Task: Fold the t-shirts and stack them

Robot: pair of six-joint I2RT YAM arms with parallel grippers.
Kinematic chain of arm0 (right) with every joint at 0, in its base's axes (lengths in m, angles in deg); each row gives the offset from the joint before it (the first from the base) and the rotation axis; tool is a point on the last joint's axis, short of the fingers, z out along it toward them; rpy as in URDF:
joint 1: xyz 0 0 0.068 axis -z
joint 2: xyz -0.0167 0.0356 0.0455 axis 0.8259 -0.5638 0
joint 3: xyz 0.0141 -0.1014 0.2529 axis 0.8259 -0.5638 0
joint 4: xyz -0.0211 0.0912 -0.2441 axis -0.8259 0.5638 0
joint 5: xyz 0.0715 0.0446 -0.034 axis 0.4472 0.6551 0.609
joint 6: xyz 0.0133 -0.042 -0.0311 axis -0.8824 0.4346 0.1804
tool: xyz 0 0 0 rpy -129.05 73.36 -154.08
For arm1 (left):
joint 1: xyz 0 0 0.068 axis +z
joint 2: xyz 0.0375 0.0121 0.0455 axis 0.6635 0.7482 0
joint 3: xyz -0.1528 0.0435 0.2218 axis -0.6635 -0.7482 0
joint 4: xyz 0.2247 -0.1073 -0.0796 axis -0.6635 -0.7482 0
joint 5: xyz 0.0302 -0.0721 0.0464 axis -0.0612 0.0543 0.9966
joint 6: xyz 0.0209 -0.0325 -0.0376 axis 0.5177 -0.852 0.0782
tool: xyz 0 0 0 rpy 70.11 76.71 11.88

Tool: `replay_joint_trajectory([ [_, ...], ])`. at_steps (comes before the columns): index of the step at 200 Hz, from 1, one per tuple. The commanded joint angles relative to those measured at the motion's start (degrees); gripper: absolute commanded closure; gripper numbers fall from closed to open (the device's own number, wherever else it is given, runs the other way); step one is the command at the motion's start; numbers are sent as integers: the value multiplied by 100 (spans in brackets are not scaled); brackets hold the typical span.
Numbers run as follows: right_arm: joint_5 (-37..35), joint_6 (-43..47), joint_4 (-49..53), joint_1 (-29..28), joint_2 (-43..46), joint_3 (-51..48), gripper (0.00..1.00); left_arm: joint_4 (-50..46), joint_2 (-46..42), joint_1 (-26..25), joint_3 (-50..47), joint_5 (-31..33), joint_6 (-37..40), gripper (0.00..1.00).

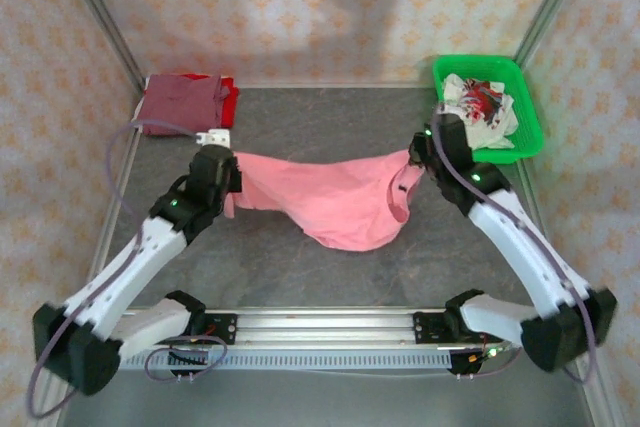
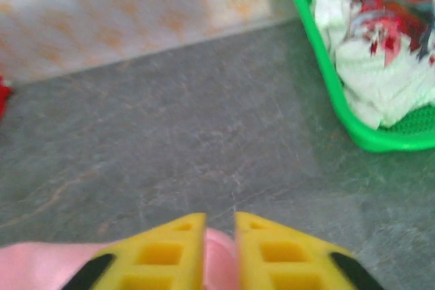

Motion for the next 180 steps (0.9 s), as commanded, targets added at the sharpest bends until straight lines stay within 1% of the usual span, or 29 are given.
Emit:
replay_joint_trajectory([
  [1, -233, -162, -156, 312, -369, 247, 57, -87, 574, 387, 227, 46, -518, 53],
  [18, -71, -165, -39, 286, -183, 131, 50, -511, 684, 405, 209, -29, -931, 47],
  [22, 7, -167, -79, 256, -63, 7, 49, -561, 637, 405, 125, -68, -1022, 42],
  [25, 75, -166, -116, 215, 14, -97, 49, -590, 592, 405, 57, -105, -1085, 41],
  [33, 295, -114, -143, 71, 344, -360, 49, -651, 454, 405, -141, -252, -1252, 41],
  [49, 678, -126, -125, -434, 831, -935, 48, -889, 226, 405, -533, -583, -1608, 40],
  [60, 1152, -309, -400, -781, 1115, -1483, 47, -1084, 190, 410, -724, -656, -1842, 39],
  [69, 1527, -546, -691, -1018, 1233, -1913, 47, -1164, 227, 451, -825, -760, -1958, 41],
  [77, 1707, -708, -939, -1256, 1250, -2256, 47, -1179, 304, 490, -881, -870, -2019, 42],
  [92, 1715, -937, -1309, -1720, 1148, -2752, 46, -1089, 577, 560, -932, -995, -2065, 45],
  [105, 1826, -1006, -1497, -2042, 928, -2963, 46, -777, 910, 611, -925, -1277, -1943, 45],
  [122, 1755, -1068, -1663, -2392, 587, -3140, 45, -330, 1383, 616, -885, -1653, -1900, 45],
  [135, 1716, -1130, -1823, -2568, 315, -3236, 43, -148, 1746, 612, -840, -1640, -1881, 49],
  [145, 1723, -1140, -1994, -2644, 103, -3303, 37, -67, 1954, 612, -815, -1539, -1840, 54],
  [160, 1524, -1223, -2196, -2672, -328, -3354, 36, 116, 2149, 659, -866, -1494, -1803, 62],
  [180, 1151, -1228, -2299, -2669, -914, -3240, 35, 330, 2225, 775, -949, -1551, -1805, 80],
])
